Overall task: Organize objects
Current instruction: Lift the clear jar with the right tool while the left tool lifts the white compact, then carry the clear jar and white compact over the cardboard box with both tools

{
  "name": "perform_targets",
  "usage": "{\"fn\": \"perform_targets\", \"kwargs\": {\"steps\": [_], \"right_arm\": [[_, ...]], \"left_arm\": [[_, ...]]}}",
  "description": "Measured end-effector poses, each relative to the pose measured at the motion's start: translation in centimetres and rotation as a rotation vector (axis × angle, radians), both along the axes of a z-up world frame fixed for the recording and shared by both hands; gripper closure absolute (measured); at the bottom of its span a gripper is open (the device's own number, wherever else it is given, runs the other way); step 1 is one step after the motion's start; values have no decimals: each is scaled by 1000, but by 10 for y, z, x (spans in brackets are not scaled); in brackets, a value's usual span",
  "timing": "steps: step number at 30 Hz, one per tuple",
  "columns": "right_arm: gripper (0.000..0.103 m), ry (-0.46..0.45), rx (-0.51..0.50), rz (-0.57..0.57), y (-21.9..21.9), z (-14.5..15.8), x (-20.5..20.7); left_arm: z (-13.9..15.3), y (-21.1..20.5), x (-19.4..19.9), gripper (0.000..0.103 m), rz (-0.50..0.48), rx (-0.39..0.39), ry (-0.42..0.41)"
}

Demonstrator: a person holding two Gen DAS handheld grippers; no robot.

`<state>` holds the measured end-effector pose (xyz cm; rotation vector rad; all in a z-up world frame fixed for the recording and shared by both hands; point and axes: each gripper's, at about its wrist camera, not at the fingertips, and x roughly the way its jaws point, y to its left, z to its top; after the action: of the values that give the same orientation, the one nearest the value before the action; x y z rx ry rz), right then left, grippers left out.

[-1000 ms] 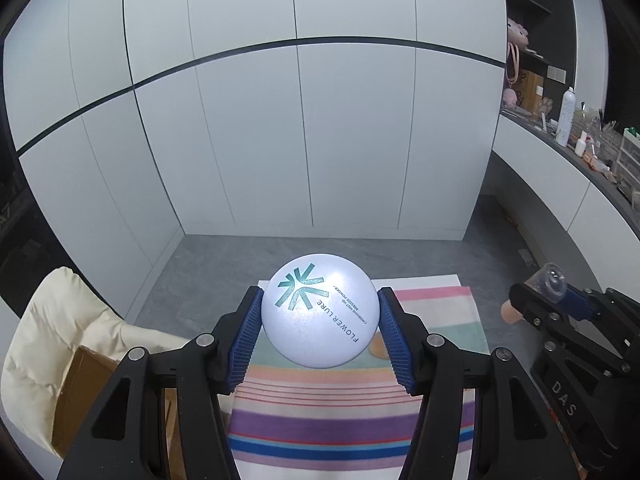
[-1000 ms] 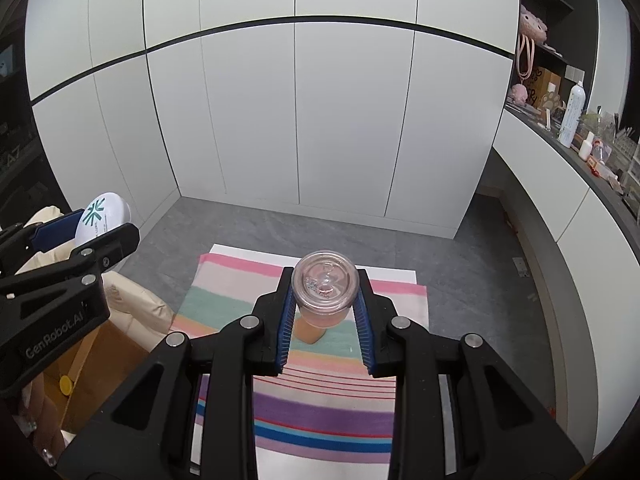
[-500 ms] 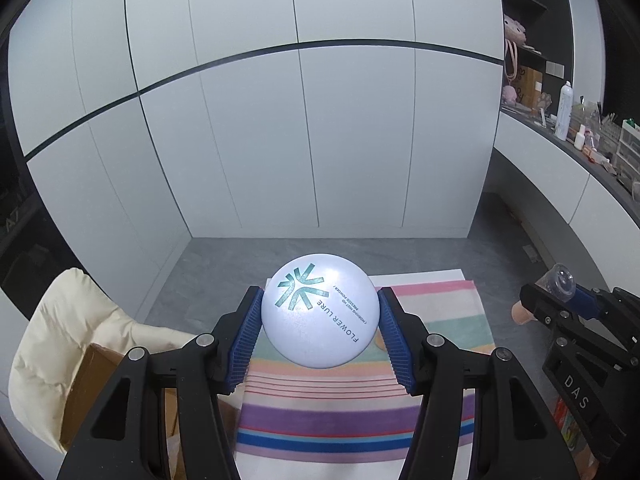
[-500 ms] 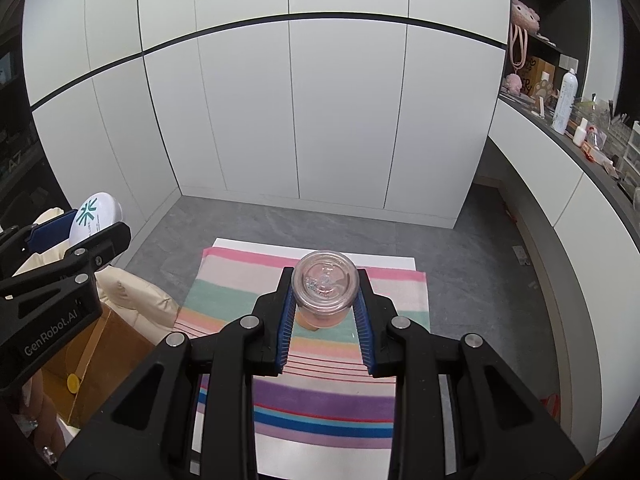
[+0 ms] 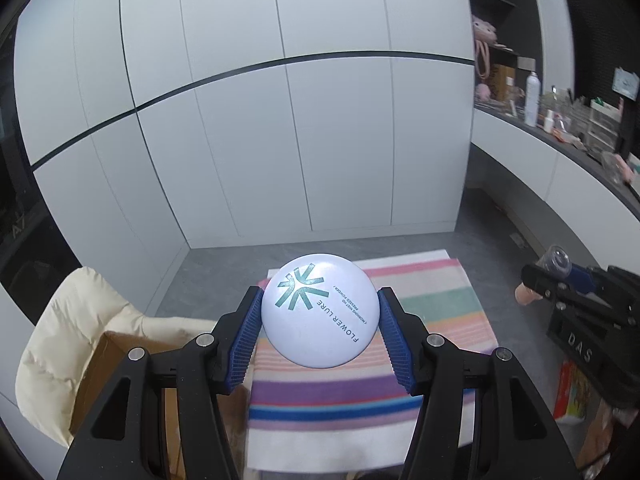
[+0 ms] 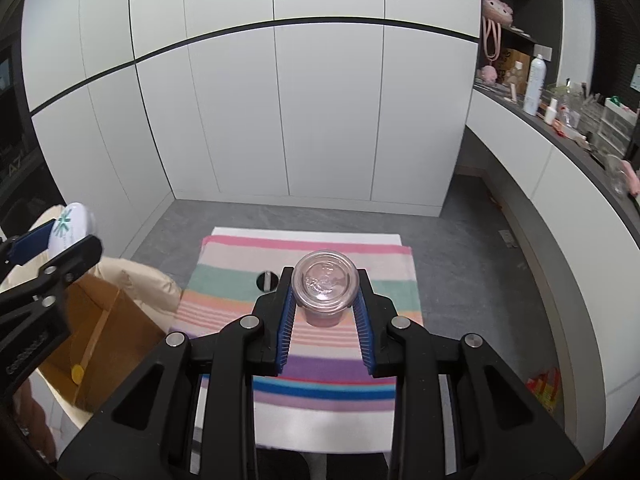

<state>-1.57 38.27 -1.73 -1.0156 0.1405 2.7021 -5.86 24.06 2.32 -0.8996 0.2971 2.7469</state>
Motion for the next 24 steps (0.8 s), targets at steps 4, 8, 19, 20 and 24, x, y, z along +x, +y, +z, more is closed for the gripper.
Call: {"fn": "perform_targets", "kwargs": {"steps": [4,8,19,20,24], "right_arm": [[74,-15,-43,0,-6,-9,34],[74,-11,-116,8,-12,-23,69],[74,-67,-156,-8,-12,-53,151],[74,-67,-161,-12,-11,-54,157],[74,-79,-156,-26,-12,-56,179]], "left_arm": [[-2,-14,47,45,-42,-40,72],[-6,-22,87,45,-101,-61,87],[-16,-82,147,45,-25,31,7],[-16,-88,151,45,-13,28,8],[-25,-114,160,45,47,28,-6]]}}
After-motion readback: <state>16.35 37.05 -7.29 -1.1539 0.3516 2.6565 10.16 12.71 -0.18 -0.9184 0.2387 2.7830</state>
